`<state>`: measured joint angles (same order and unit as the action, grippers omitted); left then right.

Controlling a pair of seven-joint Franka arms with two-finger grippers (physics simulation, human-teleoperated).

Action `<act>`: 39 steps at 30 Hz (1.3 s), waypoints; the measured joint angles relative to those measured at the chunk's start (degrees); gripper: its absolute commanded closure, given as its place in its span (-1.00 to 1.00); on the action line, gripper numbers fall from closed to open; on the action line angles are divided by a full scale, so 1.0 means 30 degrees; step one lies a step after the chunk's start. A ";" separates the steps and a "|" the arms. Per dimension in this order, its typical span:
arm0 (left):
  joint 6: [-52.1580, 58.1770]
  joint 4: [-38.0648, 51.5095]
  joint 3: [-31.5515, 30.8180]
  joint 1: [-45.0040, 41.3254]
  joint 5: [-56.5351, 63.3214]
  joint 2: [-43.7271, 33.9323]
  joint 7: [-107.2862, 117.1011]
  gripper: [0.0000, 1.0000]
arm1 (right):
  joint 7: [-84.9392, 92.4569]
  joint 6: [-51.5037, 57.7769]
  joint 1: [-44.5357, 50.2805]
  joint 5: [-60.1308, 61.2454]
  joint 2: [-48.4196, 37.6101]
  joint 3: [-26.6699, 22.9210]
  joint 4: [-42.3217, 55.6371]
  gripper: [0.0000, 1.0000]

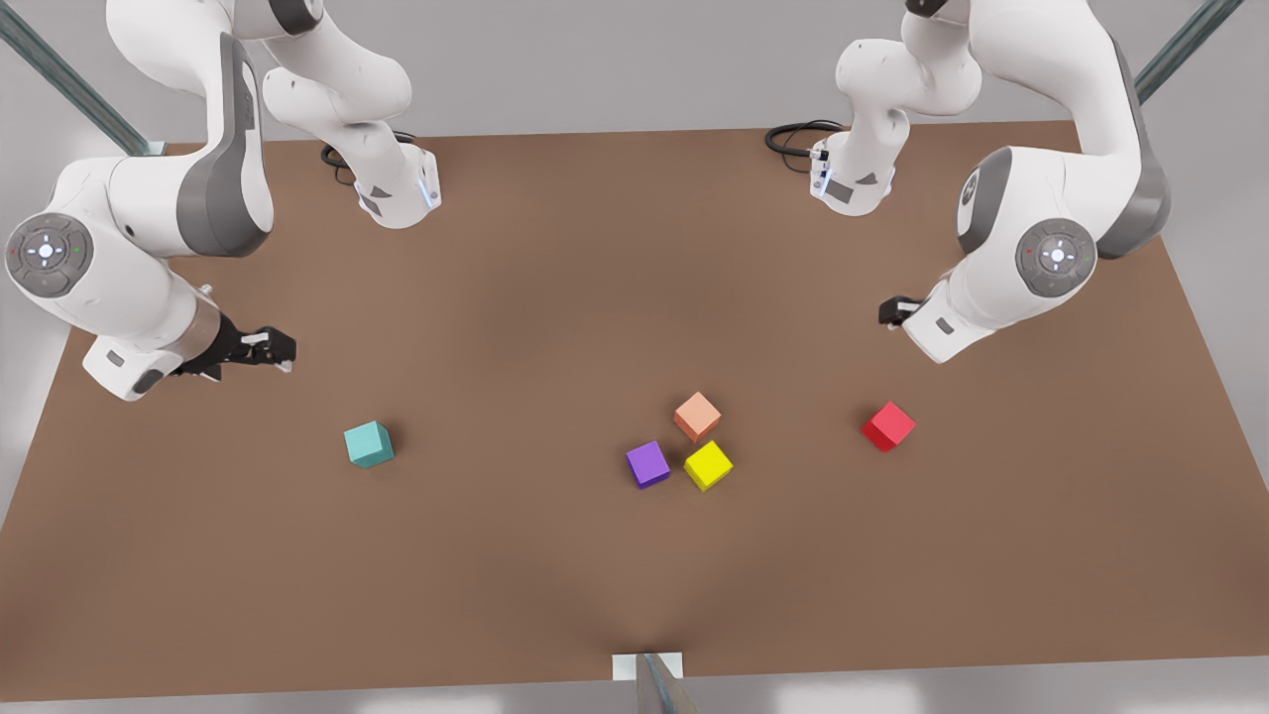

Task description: Pick up red wooden cube and pass to hand red wooden cube and place in blue wooden cube

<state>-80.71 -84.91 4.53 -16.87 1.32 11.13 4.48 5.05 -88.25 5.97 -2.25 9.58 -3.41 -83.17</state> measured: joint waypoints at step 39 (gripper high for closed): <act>-1.7589 -0.9034 0.2844 0.0550 -0.5654 0.6395 0.6846 -1.00 | 0.0526 -0.0338 0.0066 -0.0028 -0.0213 0.0000 -0.0580 -1.00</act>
<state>-133.47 -112.01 13.06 -15.22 -15.64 30.31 25.02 6.63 -89.27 6.17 -2.34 8.94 -3.41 -84.91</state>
